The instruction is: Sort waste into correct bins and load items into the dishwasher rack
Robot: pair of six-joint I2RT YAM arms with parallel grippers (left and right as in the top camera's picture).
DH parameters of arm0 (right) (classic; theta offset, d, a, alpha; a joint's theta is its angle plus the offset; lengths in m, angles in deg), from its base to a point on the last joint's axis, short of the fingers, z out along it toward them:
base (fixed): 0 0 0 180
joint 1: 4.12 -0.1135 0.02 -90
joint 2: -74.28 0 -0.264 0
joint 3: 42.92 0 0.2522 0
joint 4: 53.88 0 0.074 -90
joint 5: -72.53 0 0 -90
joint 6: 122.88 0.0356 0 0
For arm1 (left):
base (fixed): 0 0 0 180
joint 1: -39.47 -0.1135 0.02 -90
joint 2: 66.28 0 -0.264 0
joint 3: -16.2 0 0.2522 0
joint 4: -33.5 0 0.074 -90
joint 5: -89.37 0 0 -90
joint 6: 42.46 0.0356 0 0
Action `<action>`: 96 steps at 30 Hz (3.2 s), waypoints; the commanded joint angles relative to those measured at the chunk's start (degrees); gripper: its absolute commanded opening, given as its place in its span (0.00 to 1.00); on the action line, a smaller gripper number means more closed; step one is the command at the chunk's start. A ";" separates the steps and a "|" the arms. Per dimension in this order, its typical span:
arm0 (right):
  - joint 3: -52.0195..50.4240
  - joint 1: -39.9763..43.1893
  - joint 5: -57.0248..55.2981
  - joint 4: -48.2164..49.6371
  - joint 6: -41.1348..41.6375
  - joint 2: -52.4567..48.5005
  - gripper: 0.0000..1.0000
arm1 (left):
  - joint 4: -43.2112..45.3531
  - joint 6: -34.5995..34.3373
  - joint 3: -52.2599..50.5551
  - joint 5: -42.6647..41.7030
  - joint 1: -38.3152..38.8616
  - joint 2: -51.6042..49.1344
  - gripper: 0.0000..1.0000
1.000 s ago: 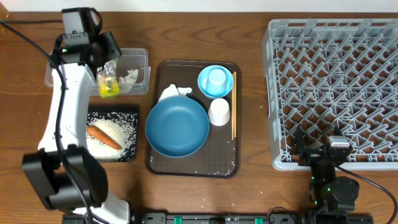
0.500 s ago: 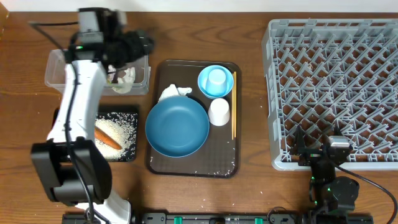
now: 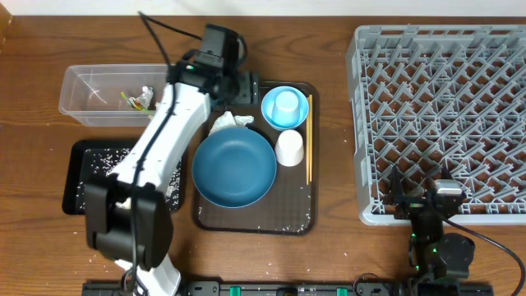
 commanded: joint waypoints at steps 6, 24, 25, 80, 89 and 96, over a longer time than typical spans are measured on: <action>-0.07 0.15 0.00 -0.22 0.17 0.13 0.99 | -4.22 6.01 0.07 11.08 0.07 -7.10 0.78; -0.07 0.15 0.00 -0.22 0.17 0.13 0.99 | -6.23 7.48 0.07 4.70 0.68 -14.03 0.74; -0.07 0.15 0.00 -0.22 0.17 0.13 0.99 | -6.25 7.43 0.07 4.52 0.74 -14.47 0.73; -0.07 0.15 0.00 -0.22 0.17 0.13 0.99 | 1.46 -14.21 0.79 18.12 -26.18 8.98 0.78; -0.07 0.15 0.00 -0.22 0.17 0.13 0.99 | -9.68 -22.88 0.76 18.80 -29.03 20.20 0.90; -0.07 0.15 0.00 -0.22 0.17 0.13 0.99 | -15.47 -22.80 0.76 18.18 -34.16 20.76 0.94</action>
